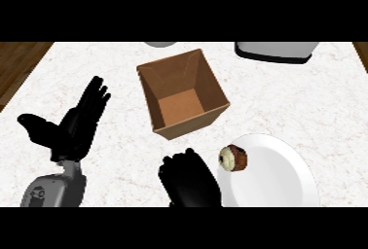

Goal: Pick the tomato from the plate and place it in the cardboard box

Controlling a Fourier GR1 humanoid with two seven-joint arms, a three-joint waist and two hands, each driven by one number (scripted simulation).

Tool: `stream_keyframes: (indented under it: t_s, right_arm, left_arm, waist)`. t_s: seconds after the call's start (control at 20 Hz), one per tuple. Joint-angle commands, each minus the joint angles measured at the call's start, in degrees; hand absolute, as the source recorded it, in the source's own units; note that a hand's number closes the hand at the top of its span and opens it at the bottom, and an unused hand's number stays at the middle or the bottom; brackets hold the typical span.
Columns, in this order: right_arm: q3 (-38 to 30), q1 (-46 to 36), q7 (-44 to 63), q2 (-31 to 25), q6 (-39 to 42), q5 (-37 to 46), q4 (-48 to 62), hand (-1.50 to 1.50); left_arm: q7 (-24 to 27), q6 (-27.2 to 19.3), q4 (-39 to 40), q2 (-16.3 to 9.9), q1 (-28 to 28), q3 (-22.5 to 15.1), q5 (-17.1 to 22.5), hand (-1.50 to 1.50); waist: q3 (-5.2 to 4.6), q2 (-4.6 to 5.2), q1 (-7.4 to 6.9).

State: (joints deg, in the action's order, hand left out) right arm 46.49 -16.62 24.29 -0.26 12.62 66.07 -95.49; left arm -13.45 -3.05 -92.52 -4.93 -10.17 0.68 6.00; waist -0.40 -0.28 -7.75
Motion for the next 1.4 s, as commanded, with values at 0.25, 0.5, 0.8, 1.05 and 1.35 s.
stream_keyframes:
  t_s: [0.25, 0.5, 0.8, 1.05, 1.35]
  right_arm:
    - [6.3, -9.8, 20.1, 0.3, -12.4, -1.5, -3.9, 1.50]
    - [6.2, -16.3, 32.4, 0.3, -18.3, 1.1, -3.9, 1.50]
    - [2.7, -27.4, 45.2, 0.3, -19.6, -0.1, -0.5, 1.50]
    - [1.9, -33.1, 51.4, 0.2, -20.3, -3.4, 5.2, 1.50]
    - [-1.7, -43.2, 54.1, 0.2, -20.5, -4.8, 14.9, 1.50]
  left_arm:
    - [-0.4, -0.5, 1.1, 0.3, -0.9, -0.1, -0.4, 0.00]
    - [-0.1, -0.7, 1.5, 0.7, -1.1, -0.4, -0.7, 0.00]
    - [-0.3, -1.6, 1.9, 0.6, -2.8, -0.1, -1.2, 0.00]
    - [0.2, -1.3, 2.2, 0.4, -2.0, -0.1, -1.5, 0.00]
    - [1.0, -0.4, 2.1, -0.3, -1.6, 0.9, -0.6, 0.00]
  waist:
    - [0.25, -0.17, -0.07]
    - [0.09, -0.44, 0.67]
    - [0.00, -0.01, 0.45]
    - [0.04, 0.26, 0.29]
    - [0.07, 0.39, 0.76]
